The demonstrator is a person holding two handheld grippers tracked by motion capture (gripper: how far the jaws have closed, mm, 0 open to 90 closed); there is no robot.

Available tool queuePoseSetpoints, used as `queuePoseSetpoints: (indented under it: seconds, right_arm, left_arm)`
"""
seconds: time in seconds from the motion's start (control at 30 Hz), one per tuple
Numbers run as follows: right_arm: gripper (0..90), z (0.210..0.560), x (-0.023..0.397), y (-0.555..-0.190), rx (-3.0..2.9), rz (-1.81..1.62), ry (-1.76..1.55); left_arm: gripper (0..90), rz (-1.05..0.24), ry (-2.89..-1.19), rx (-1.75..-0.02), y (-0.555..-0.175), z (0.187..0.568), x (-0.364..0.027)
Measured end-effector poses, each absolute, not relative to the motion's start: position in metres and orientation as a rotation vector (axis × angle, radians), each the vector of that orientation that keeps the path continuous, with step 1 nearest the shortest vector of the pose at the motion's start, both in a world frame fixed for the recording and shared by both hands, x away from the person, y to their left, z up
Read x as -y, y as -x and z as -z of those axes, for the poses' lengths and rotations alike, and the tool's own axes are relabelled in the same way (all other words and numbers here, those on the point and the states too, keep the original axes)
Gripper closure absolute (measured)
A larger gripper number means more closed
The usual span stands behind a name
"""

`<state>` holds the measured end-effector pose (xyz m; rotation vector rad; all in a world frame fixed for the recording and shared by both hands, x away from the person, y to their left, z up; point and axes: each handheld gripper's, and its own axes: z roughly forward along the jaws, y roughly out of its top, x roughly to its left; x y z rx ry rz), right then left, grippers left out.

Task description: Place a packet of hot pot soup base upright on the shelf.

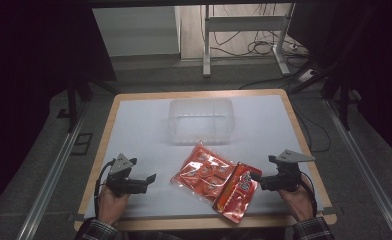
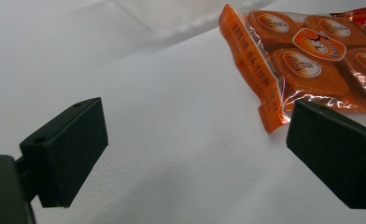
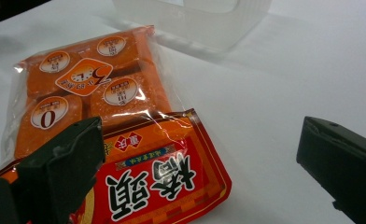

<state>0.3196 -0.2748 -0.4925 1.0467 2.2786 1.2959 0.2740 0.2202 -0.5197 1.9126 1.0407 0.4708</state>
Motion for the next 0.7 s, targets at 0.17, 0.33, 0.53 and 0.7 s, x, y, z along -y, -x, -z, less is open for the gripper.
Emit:
queuePoseSetpoints:
  seconds: [0.17, 0.33, 0.53, 0.7]
  right_arm:
    - [0.9, 0.4935, 0.2741, -0.3198, -2.283, -1.272, -1.046]
    - [1.2, 0.4951, 0.2729, -0.3204, -2.295, -1.253, -1.05]
    - [1.3, 0.4971, 0.2714, -0.3219, -2.312, -1.233, -1.055]
    - [2.0, 0.4999, 0.2694, -0.3238, -2.323, -1.211, -1.074]
  left_arm:
    - [4.7, -0.493, -1.932, -1.043, -0.275, 0.5199, -0.2173]
    - [3.9, -0.501, -1.939, -1.045, -0.2759, 0.5203, -0.2163]
    - [3.8, -0.52, -1.959, -1.041, -0.2759, 0.5205, -0.2138]
    - [3.9, -0.523, -1.966, -1.041, -0.2761, 0.5209, -0.213]
